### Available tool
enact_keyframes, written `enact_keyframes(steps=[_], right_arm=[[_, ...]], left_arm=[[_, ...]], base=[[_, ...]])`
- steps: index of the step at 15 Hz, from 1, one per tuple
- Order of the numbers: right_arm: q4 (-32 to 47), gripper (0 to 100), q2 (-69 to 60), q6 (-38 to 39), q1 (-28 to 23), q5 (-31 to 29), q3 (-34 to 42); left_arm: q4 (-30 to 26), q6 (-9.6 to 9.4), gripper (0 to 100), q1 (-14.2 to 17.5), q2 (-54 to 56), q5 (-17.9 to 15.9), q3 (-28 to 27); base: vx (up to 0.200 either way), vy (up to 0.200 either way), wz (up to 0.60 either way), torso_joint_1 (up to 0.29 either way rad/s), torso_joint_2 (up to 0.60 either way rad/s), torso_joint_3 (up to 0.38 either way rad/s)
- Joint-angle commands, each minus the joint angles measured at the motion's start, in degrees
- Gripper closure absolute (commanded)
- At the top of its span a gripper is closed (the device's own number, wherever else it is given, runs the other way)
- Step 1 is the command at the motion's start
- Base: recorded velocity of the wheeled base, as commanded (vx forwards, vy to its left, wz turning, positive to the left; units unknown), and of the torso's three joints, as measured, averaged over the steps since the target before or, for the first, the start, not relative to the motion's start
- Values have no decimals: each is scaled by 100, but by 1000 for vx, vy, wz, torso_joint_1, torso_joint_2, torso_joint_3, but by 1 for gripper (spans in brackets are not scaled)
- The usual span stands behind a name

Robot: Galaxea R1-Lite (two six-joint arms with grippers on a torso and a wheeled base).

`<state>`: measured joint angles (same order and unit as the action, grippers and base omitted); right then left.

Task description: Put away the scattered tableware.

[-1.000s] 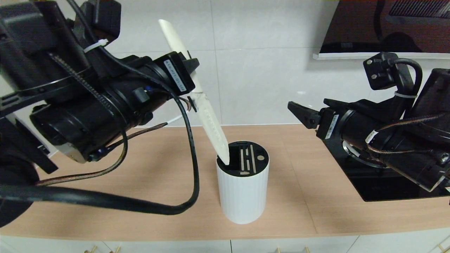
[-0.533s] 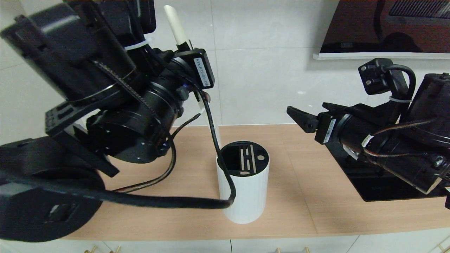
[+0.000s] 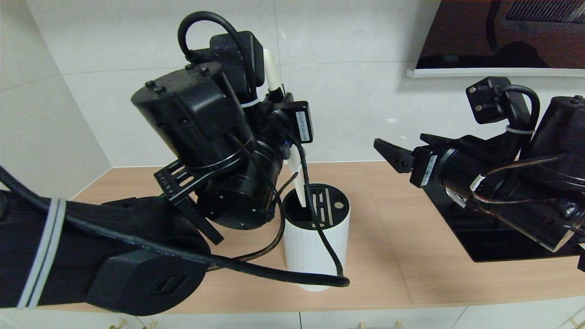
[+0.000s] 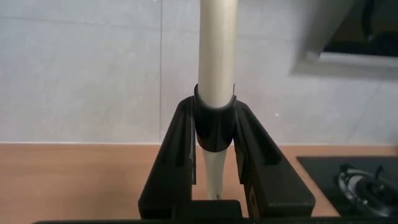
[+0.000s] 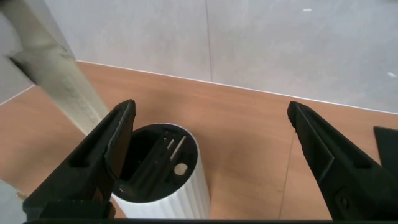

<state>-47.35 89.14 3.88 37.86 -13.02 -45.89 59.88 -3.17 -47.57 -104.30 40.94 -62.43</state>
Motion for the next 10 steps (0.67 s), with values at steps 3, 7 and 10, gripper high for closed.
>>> enact_keyframes(steps=[3, 7, 10], right_arm=[[-2, 0, 25, -10, 10, 1, 9], [-2, 0, 7, -10, 10, 1, 9], [-2, 0, 16, -10, 10, 1, 27]], left_arm=[[235, -8, 100, 2, -424, 2, 3], [279, 1, 100, 2, -556, 2, 11], [279, 9, 100, 2, -591, 11, 73]], base=[[0, 0, 0, 0, 0, 0], [0, 0, 0, 0, 0, 0], [0, 0, 0, 0, 0, 0]])
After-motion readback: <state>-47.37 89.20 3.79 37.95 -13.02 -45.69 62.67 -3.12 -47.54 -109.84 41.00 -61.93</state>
